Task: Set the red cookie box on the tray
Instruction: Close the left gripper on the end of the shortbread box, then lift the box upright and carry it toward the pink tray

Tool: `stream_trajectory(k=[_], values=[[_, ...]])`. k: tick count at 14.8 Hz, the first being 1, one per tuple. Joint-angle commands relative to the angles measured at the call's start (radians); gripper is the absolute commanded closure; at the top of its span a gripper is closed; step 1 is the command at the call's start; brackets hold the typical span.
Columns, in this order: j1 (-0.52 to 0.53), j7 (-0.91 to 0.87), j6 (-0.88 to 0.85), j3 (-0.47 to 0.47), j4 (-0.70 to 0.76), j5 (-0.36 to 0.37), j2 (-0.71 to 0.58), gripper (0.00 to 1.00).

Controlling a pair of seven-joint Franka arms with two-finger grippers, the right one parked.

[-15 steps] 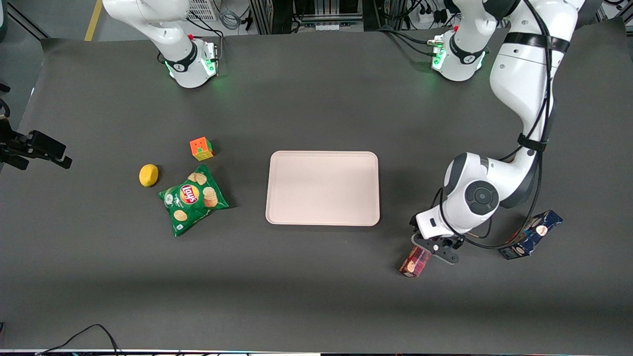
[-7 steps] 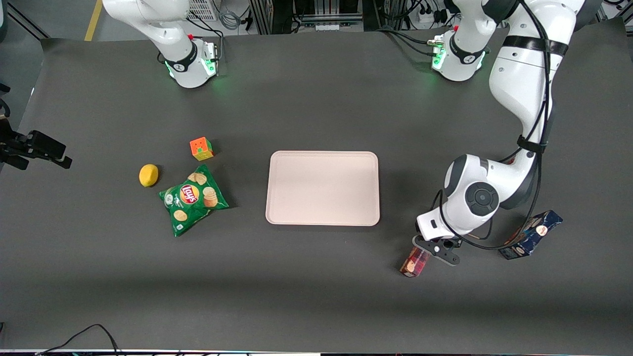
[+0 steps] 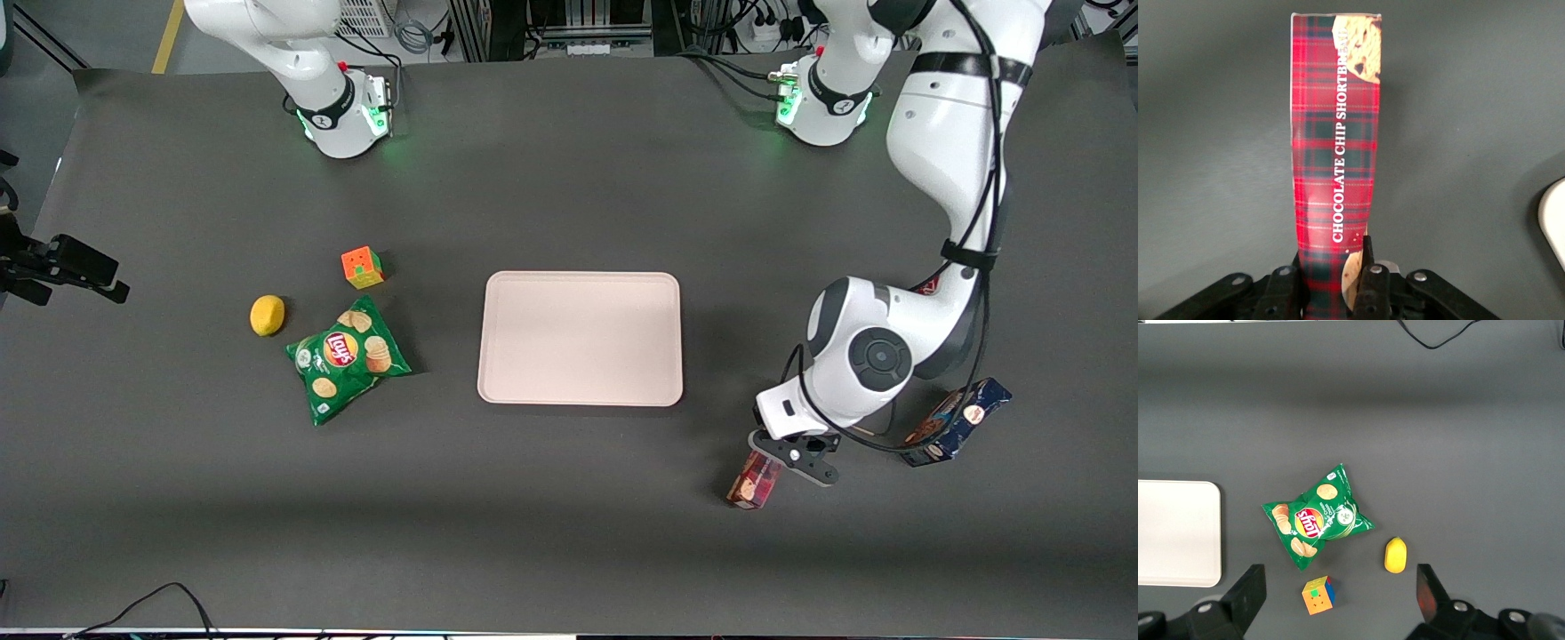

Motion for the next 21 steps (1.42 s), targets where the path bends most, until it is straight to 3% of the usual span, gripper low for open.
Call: stream_trajectory(k=[1,4,13,16,21], values=[[-0.009,-0.004,-0.132,0.025,-0.011,-0.053,-0.142,1.00],[-0.007,-0.051,-0.240,0.025,-0.012,-0.136,-0.238,1.00],[-0.060,-0.543,-0.537,-0.028,-0.020,-0.162,-0.495,1.00],[-0.063,-0.678,-0.512,-0.107,-0.052,-0.158,-0.506,1.00],[-0.067,-0.862,-0.284,-0.237,-0.240,-0.058,-0.509,1.00]])
